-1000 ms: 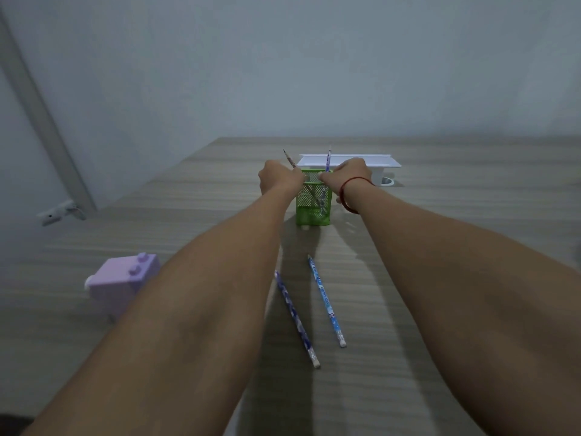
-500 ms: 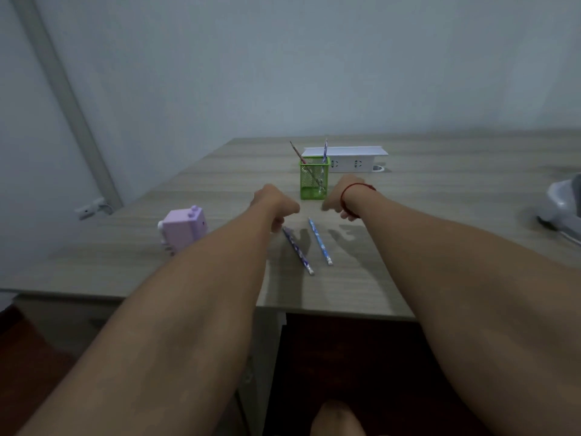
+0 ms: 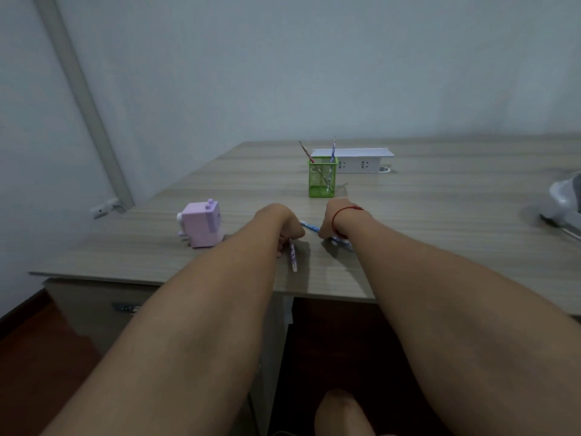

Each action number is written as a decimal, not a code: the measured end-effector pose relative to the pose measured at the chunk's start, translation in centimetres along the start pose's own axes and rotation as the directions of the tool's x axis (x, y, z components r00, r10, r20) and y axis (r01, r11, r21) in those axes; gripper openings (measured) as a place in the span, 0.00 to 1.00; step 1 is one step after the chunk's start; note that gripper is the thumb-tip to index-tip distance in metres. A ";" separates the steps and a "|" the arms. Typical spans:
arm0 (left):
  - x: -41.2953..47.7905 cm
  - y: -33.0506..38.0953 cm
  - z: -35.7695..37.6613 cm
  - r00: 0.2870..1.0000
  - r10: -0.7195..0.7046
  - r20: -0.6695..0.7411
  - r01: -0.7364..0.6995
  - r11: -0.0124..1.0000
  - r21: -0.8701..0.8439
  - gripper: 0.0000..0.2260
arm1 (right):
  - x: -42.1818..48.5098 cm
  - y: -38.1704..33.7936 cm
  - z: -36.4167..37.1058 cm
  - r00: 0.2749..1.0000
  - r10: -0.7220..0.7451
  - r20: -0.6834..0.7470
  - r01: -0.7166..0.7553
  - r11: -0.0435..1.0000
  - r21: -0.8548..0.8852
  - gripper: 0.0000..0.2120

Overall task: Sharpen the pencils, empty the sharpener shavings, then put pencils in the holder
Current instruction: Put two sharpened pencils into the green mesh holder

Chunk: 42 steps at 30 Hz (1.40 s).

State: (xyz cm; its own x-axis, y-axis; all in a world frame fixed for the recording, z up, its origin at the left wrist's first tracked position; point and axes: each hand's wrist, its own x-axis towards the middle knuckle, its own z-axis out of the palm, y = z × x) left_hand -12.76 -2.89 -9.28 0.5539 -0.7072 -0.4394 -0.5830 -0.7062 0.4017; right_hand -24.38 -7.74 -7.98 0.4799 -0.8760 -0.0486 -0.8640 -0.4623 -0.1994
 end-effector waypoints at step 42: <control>13.3 10.1 -8.5 0.509 0.184 -0.841 -0.715 0.634 -0.294 0.03 | 18.1 1.2 -6.3 0.802 0.251 -0.542 0.200 0.742 0.640 0.09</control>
State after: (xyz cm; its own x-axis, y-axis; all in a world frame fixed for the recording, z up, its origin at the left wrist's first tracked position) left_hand -6.24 -19.70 -4.28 0.6742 -0.5183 0.5262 -0.5914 0.0479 0.8049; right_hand -17.75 -25.02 -2.90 0.0860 -0.8933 0.4412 -0.4479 -0.4302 -0.7838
